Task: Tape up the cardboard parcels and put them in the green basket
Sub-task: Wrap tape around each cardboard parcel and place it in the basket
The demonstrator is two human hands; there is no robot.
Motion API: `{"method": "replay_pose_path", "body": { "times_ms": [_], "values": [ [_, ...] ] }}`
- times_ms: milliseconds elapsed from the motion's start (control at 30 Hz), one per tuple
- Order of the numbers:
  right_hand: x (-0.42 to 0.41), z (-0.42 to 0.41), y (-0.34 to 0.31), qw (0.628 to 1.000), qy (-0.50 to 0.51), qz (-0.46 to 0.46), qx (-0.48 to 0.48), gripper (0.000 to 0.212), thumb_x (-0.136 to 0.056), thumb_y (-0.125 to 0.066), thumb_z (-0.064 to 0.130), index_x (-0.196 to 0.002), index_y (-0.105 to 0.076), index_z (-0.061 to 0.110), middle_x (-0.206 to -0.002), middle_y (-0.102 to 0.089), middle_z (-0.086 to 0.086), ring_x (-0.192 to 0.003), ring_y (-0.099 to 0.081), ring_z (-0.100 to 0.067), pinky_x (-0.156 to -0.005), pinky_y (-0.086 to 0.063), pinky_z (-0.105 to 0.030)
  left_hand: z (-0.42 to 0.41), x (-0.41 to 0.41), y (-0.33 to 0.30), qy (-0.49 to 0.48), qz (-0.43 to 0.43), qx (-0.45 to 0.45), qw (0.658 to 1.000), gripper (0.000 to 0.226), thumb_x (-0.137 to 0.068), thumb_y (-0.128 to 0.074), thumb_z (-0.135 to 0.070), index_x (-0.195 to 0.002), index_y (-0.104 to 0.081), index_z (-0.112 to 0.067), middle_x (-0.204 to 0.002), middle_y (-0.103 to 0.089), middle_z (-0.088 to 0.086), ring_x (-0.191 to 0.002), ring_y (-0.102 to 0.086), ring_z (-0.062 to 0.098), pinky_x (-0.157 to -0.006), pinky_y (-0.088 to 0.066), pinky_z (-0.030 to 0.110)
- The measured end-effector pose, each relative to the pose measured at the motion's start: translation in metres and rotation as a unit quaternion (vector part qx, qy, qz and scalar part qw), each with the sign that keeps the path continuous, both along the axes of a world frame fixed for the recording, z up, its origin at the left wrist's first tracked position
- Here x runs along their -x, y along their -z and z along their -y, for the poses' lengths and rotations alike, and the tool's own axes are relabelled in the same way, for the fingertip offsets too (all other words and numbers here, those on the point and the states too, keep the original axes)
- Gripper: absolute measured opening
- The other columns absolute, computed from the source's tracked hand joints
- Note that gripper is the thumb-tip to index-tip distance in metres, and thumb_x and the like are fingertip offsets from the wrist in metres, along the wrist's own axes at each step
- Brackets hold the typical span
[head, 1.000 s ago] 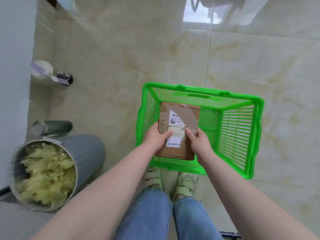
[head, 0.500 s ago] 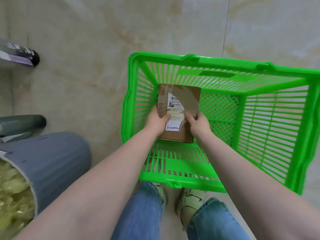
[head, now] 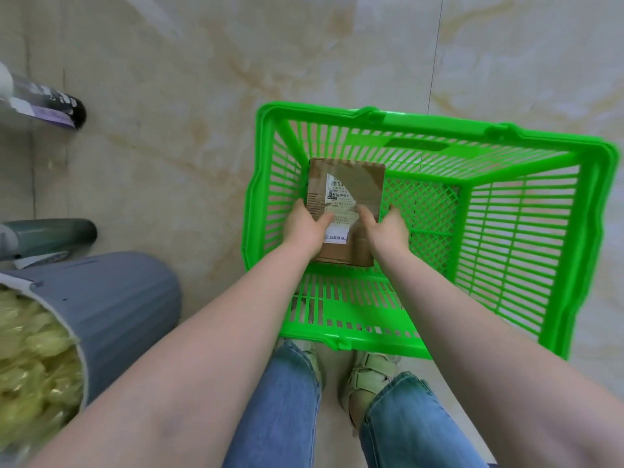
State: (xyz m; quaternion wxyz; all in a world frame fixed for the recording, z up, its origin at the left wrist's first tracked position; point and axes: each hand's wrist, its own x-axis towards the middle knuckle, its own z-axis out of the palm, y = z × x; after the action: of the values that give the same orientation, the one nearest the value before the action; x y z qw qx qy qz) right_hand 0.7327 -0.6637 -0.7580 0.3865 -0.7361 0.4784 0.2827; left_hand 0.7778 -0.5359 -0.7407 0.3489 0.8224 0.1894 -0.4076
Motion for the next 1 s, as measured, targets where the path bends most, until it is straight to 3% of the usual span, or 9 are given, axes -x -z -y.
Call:
{"method": "replay_pose_path", "body": {
  "times_ms": [133, 200, 300, 400, 533, 633, 767, 867, 1000],
  "values": [
    [0.007, -0.006, -0.062, 0.999, 0.023, 0.033, -0.007, 0.052, -0.092, -0.062, 0.043, -0.129, -0.056, 0.006, -0.128, -0.061, -0.012, -0.12, -0.056, -0.03, -0.097, -0.043, -0.037, -0.01, 0.008, -0.055, -0.004, -0.009, -0.01, 1.0, 0.064, -0.095, -0.063, -0.034, -0.146, -0.038, -0.005, -0.145, -0.05, 0.013, -0.132, -0.048, 0.029, -0.105, -0.039, 0.037],
    [0.011, -0.013, -0.108, 0.994, 0.052, 0.069, -0.059, 0.032, -0.093, -0.064, 0.033, -0.111, -0.067, 0.007, -0.112, -0.069, -0.011, -0.104, -0.063, -0.026, -0.091, -0.047, -0.036, -0.018, 0.012, -0.096, -0.044, -0.013, 0.009, 0.999, 0.056, -0.095, -0.064, -0.031, -0.142, -0.046, -0.006, -0.139, -0.055, 0.013, -0.127, -0.052, 0.027, -0.104, -0.04, 0.035],
    [0.016, -0.021, -0.191, 0.978, 0.086, 0.103, -0.159, 0.013, -0.093, -0.064, 0.021, -0.095, -0.068, 0.009, -0.094, -0.071, -0.011, -0.08, -0.063, -0.017, -0.076, -0.051, -0.031, -0.036, 0.022, -0.176, -0.133, -0.021, 0.071, 0.988, 0.037, -0.096, -0.062, -0.019, -0.129, -0.057, -0.003, -0.124, -0.064, 0.014, -0.113, -0.061, 0.027, -0.095, -0.047, 0.033],
    [0.025, -0.031, -0.278, 0.966, 0.041, 0.107, -0.23, 0.01, -0.094, -0.063, 0.019, -0.094, -0.069, 0.011, -0.08, -0.068, 0.0, -0.065, -0.058, -0.004, -0.062, -0.045, -0.017, -0.063, 0.042, -0.27, -0.214, -0.023, 0.131, 0.968, 0.03, -0.1, -0.055, -0.011, -0.126, -0.057, 0.002, -0.109, -0.064, 0.011, -0.087, -0.063, 0.014, -0.074, -0.048, 0.021],
    [0.036, -0.051, -0.381, 0.949, -0.022, 0.106, -0.295, 0.007, -0.092, -0.066, 0.019, -0.089, -0.069, 0.015, -0.077, -0.069, 0.004, -0.065, -0.059, -0.003, -0.065, -0.046, -0.018, -0.11, 0.095, -0.385, -0.359, -0.005, 0.177, 0.917, 0.024, -0.101, -0.05, -0.011, -0.123, -0.057, -0.002, -0.095, -0.066, 0.003, -0.081, -0.061, 0.008, -0.075, -0.048, 0.02],
    [0.05, -0.077, -0.441, 0.93, -0.113, 0.092, -0.336, 0.006, -0.091, -0.068, 0.019, -0.087, -0.07, 0.016, -0.077, -0.071, 0.004, -0.068, -0.06, -0.005, -0.07, -0.048, -0.021, -0.146, 0.157, -0.45, -0.474, 0.03, 0.174, 0.863, 0.013, -0.102, -0.051, -0.013, -0.111, -0.06, -0.01, -0.092, -0.065, 0.001, -0.08, -0.061, 0.009, -0.074, -0.049, 0.02],
    [0.082, -0.122, -0.498, 0.891, -0.255, 0.06, -0.37, 0.006, -0.089, -0.07, 0.02, -0.085, -0.072, 0.016, -0.078, -0.072, 0.004, -0.071, -0.061, -0.007, -0.074, -0.048, -0.022, -0.173, 0.257, -0.514, -0.647, 0.092, 0.186, 0.734, 0.01, -0.1, -0.053, -0.012, -0.104, -0.063, -0.013, -0.09, -0.068, 0.0, -0.079, -0.063, 0.01, -0.069, -0.05, 0.019],
    [0.114, -0.165, -0.535, 0.85, -0.35, 0.041, -0.392, 0.007, -0.09, -0.068, 0.022, -0.089, -0.073, 0.017, -0.084, -0.073, 0.003, -0.076, -0.063, -0.009, -0.071, -0.048, -0.019, -0.18, 0.331, -0.55, -0.705, 0.133, 0.217, 0.662, 0.013, -0.1, -0.053, -0.014, -0.101, -0.066, -0.015, -0.087, -0.072, -0.003, -0.081, -0.065, 0.009, -0.073, -0.05, 0.021],
    [0.172, -0.239, -0.583, 0.778, -0.463, 0.017, -0.424, 0.005, -0.089, -0.068, 0.021, -0.089, -0.071, 0.017, -0.084, -0.072, 0.003, -0.076, -0.062, -0.008, -0.076, -0.049, -0.021, -0.198, 0.421, -0.589, -0.773, 0.209, 0.233, 0.552, 0.018, -0.101, -0.048, -0.017, -0.104, -0.066, -0.017, -0.101, -0.07, -0.001, -0.093, -0.066, 0.011, -0.084, -0.047, 0.025]
  ]
}}
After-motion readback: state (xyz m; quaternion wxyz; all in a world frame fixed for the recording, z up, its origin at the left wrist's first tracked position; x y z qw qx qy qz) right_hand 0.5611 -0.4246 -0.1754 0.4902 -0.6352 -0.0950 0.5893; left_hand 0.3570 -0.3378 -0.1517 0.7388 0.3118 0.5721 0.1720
